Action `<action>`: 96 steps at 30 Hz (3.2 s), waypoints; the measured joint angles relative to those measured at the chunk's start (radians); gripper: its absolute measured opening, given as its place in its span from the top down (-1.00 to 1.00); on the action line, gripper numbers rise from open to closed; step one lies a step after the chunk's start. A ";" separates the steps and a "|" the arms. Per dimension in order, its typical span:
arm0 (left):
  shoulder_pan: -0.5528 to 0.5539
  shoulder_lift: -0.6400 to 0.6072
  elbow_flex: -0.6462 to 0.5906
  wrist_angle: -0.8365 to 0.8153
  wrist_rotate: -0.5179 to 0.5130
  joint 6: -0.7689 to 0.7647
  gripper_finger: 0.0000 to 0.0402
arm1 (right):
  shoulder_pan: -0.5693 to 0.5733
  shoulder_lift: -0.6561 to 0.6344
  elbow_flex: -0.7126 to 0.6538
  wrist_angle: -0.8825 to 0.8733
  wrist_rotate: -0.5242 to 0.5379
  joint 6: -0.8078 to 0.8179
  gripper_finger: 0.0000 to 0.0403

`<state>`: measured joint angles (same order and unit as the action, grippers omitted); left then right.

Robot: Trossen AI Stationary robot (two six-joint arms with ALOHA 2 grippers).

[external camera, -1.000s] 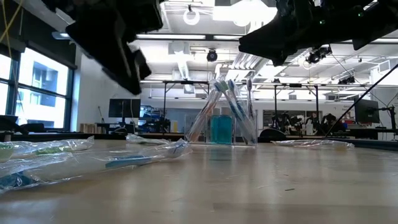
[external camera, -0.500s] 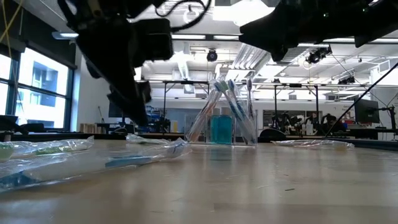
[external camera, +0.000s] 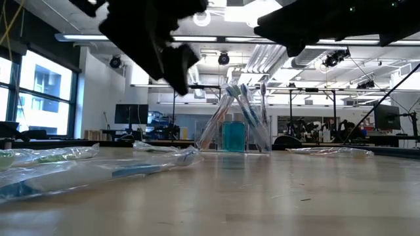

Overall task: Pick & Place toothbrushing station
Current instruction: Put the blue toothbrush into the transparent organizer

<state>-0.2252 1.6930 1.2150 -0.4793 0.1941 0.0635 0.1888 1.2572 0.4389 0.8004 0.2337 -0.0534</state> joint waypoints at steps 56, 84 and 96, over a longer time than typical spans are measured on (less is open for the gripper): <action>0.060 0.090 0.325 -0.430 -0.179 1.405 -0.17 | 0.108 -0.188 0.000 -0.199 0.030 0.004 0.24; -0.099 0.350 0.325 -0.335 -0.306 1.568 -0.17 | 0.105 -0.188 0.000 -0.191 0.030 0.012 0.24; -0.077 0.353 0.323 -0.337 -0.257 1.565 -0.17 | 0.105 -0.188 0.000 -0.168 0.026 0.043 0.24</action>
<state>-0.3019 2.0465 1.5383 -0.8162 -0.0631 1.6288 0.2943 1.0687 0.4389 0.6319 0.2592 -0.0106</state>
